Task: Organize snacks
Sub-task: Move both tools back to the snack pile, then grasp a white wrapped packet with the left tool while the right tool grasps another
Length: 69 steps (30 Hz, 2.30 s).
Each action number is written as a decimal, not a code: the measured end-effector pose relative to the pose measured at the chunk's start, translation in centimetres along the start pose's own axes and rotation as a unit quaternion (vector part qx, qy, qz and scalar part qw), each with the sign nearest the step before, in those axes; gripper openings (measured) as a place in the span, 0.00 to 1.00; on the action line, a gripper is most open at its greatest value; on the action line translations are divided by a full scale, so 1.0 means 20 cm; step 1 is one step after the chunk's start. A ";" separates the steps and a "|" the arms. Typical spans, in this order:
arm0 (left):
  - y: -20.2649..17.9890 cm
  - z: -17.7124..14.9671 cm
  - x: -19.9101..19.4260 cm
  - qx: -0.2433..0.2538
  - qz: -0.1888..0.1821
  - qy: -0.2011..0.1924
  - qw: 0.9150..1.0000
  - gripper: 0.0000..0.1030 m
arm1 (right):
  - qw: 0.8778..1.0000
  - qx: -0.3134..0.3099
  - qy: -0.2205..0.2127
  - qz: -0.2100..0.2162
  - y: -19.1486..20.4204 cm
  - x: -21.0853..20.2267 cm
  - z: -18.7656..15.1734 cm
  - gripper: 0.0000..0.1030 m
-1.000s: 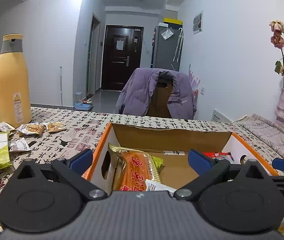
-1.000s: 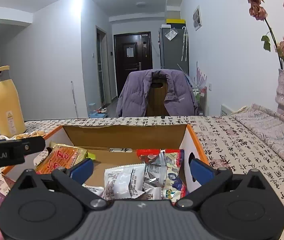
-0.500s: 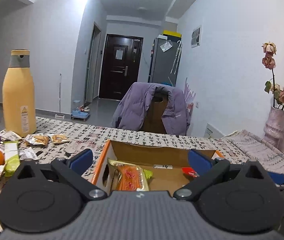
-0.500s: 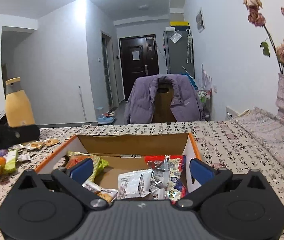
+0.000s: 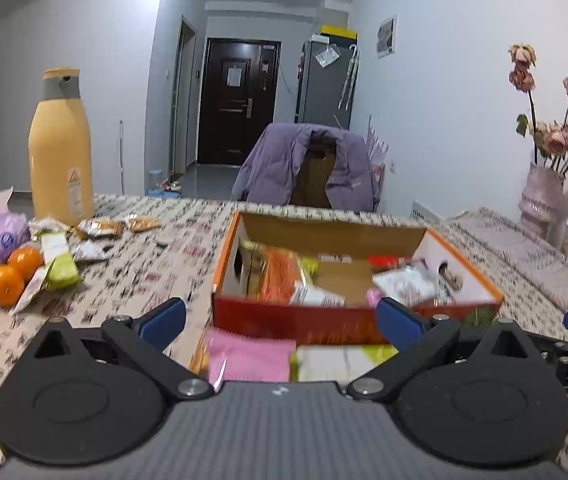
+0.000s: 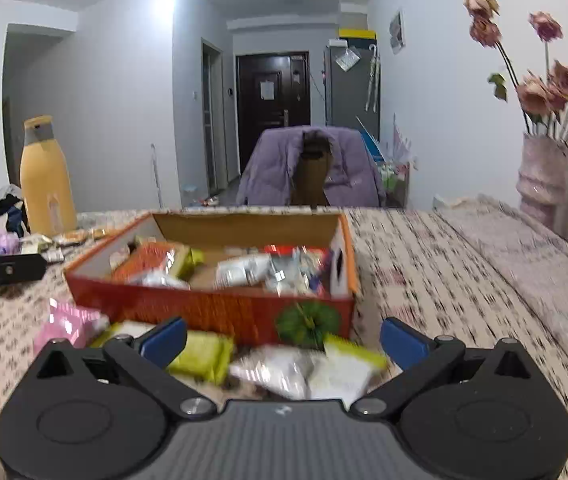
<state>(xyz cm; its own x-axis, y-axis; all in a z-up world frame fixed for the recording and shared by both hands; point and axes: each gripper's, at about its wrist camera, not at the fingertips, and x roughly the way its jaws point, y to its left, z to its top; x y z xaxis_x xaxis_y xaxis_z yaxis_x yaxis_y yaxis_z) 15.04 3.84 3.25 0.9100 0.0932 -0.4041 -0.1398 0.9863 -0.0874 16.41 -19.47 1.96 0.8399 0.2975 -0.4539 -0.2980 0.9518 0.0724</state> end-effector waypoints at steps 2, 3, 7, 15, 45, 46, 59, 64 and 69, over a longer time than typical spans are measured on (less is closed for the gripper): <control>0.01 -0.06 -0.03 0.004 -0.002 0.009 1.000 1.00 | 1.000 0.000 0.009 -0.002 -0.01 -0.04 -0.06 1.00; 0.02 -0.09 -0.04 0.006 -0.004 0.012 1.000 1.00 | 1.000 -0.001 0.012 -0.004 -0.02 -0.06 -0.09 1.00; 0.03 -0.20 -0.08 0.016 -0.006 0.023 1.000 1.00 | 1.000 0.000 0.025 -0.008 -0.04 -0.12 -0.19 1.00; 0.03 -0.37 -0.08 0.032 -0.015 0.068 0.997 1.00 | 0.999 0.012 0.041 -0.014 -0.06 -0.19 -0.30 1.00; -0.01 -0.42 -0.11 0.051 -0.025 0.041 0.998 0.41 | 0.997 0.039 0.029 -0.063 -0.26 -0.18 -0.27 1.00; -0.01 -0.43 -0.11 0.051 -0.025 0.040 0.998 0.41 | 0.997 0.035 0.033 -0.067 -0.28 -0.16 -0.26 0.98; -0.01 -0.43 -0.12 0.054 -0.023 0.038 0.998 0.41 | 0.988 0.029 0.127 -0.084 -0.37 0.22 -0.21 0.66; -0.01 -0.43 -0.11 0.053 -0.023 0.039 0.998 0.41 | 0.990 0.031 0.119 -0.073 -0.36 0.23 -0.21 0.47; -0.01 -0.43 -0.11 0.053 -0.025 0.038 0.998 0.41 | 0.991 0.031 0.109 -0.072 -0.35 0.20 -0.22 0.39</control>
<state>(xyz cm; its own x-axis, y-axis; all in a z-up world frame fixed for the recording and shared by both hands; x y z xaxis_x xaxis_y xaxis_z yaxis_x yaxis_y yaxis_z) 9.64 2.25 -3.69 0.8820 0.0377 -0.4698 -0.0502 0.9986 -0.0141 19.87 -25.31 -4.34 0.7515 0.1412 -0.6445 -0.1475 0.9881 0.0444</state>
